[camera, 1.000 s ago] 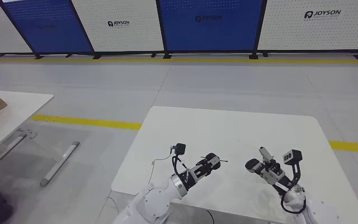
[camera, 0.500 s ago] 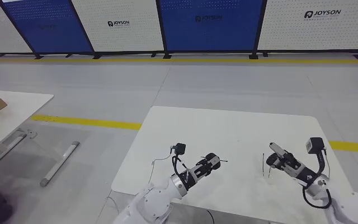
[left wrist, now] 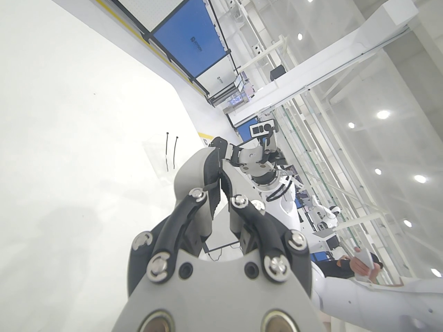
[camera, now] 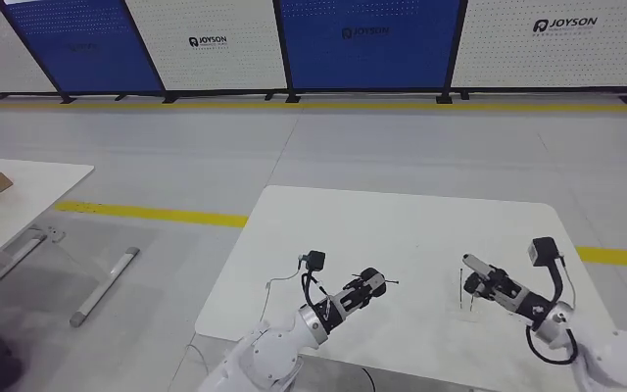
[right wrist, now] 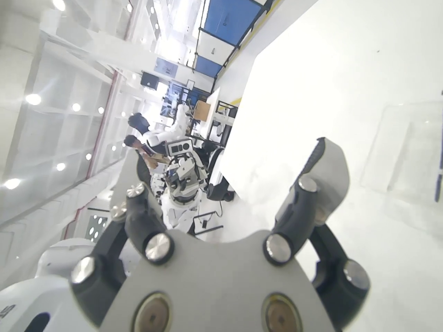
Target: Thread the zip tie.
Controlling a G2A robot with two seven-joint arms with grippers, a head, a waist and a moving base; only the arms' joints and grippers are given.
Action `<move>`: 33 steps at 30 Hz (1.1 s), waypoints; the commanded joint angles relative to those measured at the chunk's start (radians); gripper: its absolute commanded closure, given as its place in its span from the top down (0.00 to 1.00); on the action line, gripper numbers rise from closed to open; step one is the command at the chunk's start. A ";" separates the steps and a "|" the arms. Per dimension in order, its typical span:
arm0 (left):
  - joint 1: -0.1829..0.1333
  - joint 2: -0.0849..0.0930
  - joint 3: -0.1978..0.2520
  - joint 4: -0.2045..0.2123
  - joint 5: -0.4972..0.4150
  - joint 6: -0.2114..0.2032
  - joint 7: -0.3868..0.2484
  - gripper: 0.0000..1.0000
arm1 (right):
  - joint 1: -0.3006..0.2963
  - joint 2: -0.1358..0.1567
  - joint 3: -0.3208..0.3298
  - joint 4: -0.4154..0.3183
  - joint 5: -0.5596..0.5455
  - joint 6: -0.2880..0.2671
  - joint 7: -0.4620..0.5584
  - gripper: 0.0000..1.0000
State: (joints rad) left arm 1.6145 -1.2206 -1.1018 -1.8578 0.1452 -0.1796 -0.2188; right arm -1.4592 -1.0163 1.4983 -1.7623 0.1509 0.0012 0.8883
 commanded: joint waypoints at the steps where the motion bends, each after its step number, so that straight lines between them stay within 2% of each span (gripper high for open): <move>1: 0.000 0.000 0.000 0.000 0.000 0.000 0.000 0.00 | 0.056 0.010 -0.002 0.011 -0.045 0.044 0.143 1.00; 4: 0.000 0.000 0.000 0.000 0.000 0.000 0.000 0.00 | 0.141 0.024 -0.009 0.024 -0.154 0.089 0.265 1.00; 7: 0.000 0.000 0.000 0.000 0.000 0.000 0.000 0.00 | 0.208 0.035 -0.048 0.023 -0.288 0.110 0.358 1.00; 11: 0.000 0.000 0.000 0.000 0.000 0.000 0.000 0.00 | 0.269 0.037 -0.110 0.047 -0.423 0.127 0.361 1.00; 24: 0.000 0.000 0.000 0.000 0.000 0.000 0.000 0.00 | 0.267 0.037 -0.111 0.048 -0.425 0.127 0.353 1.00; 28: 0.000 0.000 0.000 0.000 0.000 0.000 0.000 0.00 | 0.264 0.039 -0.146 0.052 -0.482 0.135 0.344 1.00; 31: 0.000 0.000 0.000 0.000 0.000 0.000 0.000 0.00 | 0.275 0.036 -0.189 0.082 -0.531 0.162 0.332 1.00; 33: 0.000 0.000 0.000 0.000 0.000 0.000 0.000 0.00 | 0.285 0.032 -0.215 0.111 -0.528 0.160 0.318 1.00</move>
State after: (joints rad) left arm 1.6145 -1.2206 -1.1018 -1.8578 0.1452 -0.1796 -0.2188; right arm -1.1796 -0.9822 1.2959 -1.6678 -0.3827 0.1642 1.2118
